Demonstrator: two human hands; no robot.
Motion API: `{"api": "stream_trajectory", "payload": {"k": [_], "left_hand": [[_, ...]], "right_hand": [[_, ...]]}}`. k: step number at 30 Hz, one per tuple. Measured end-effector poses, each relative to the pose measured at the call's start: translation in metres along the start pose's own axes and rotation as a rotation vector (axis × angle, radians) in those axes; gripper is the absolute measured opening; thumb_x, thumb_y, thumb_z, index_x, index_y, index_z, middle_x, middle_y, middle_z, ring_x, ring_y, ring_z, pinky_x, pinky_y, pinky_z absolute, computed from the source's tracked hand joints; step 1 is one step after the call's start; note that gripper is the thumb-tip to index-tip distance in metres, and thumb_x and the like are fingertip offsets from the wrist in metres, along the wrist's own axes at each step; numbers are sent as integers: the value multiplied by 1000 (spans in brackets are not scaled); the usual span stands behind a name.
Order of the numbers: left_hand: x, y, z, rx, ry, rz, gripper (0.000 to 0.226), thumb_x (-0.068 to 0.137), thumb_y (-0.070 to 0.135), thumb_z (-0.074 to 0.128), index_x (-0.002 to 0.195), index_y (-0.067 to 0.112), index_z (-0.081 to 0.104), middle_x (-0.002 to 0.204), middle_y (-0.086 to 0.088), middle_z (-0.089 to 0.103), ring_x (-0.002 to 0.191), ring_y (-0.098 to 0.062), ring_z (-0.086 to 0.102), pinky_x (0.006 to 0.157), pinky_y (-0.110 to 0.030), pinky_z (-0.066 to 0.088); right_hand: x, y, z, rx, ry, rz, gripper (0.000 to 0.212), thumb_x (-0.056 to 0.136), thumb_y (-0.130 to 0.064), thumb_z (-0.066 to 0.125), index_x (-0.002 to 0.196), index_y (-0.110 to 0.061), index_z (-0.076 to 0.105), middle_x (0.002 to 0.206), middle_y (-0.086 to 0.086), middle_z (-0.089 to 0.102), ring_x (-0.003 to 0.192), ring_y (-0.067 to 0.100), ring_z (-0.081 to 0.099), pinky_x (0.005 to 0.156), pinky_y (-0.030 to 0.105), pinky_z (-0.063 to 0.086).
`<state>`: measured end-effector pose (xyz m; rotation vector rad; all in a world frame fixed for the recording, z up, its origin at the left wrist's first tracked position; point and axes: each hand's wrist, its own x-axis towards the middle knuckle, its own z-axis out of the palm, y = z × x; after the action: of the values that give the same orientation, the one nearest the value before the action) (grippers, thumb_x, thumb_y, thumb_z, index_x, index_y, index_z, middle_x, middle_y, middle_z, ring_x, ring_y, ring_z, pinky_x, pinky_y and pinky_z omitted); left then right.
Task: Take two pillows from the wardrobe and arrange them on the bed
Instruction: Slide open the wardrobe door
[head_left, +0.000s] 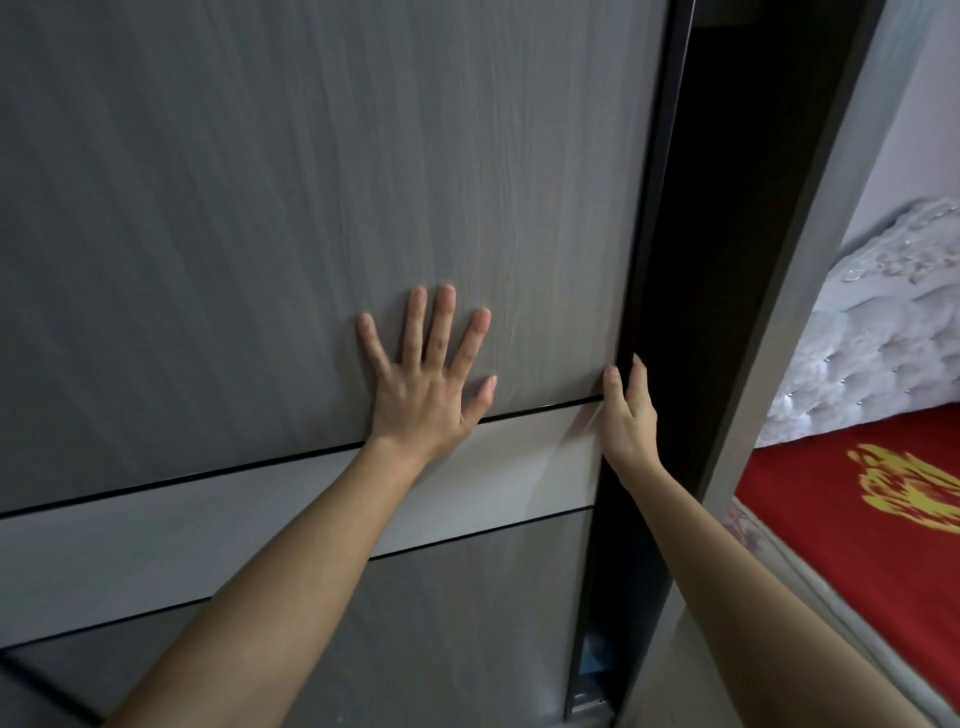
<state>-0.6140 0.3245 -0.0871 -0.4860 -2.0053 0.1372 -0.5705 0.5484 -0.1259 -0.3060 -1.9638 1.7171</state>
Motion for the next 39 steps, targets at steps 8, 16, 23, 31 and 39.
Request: {"api": "stream_trajectory", "payload": {"k": [8, 16, 23, 31, 39], "left_hand": [[-31, -60, -8, 47, 31, -16, 79, 90, 64, 43, 152, 29, 11, 160, -3, -23, 148, -29, -15, 108, -75, -3], [-69, -127, -27, 105, 0, -83, 81, 89, 66, 44, 152, 29, 9, 159, -2, -26, 148, -31, -14, 109, -74, -3], [-105, -175, -59, 128, -177, -260, 85, 91, 64, 42, 154, 21, 6, 160, -23, 7, 146, -45, 2, 109, -74, 1], [-147, -236, -90, 95, -277, -484, 85, 91, 58, 46, 155, 20, 6, 161, -20, -2, 148, -40, -6, 113, -67, 12], [-192, -286, -110, -72, -319, -706, 80, 95, 46, 48, 155, 20, 3, 160, -22, -7, 147, -44, -3, 117, -59, 16]], "right_hand": [[-33, 2, 49, -95, -71, -99, 52, 105, -40, 35, 154, -26, 22, 150, 1, 45, 138, 20, 42, 112, 35, 34], [-73, -5, 97, -137, -253, -179, 52, 105, -39, 36, 153, -36, 17, 146, -1, 51, 131, 18, 50, 110, 45, 42], [-117, -13, 154, -172, -355, -274, 56, 106, -31, 36, 155, -39, 10, 111, -10, 61, 82, 4, 58, 88, 31, 50], [-163, -28, 229, -176, -518, -376, 63, 104, -31, 37, 152, -44, -2, 159, -3, 34, 132, 23, 50, 108, 46, 43], [-203, -47, 294, -153, -762, -371, 71, 103, -20, 41, 155, -38, -4, 160, -8, 29, 133, 15, 46, 106, 25, 39]]}}
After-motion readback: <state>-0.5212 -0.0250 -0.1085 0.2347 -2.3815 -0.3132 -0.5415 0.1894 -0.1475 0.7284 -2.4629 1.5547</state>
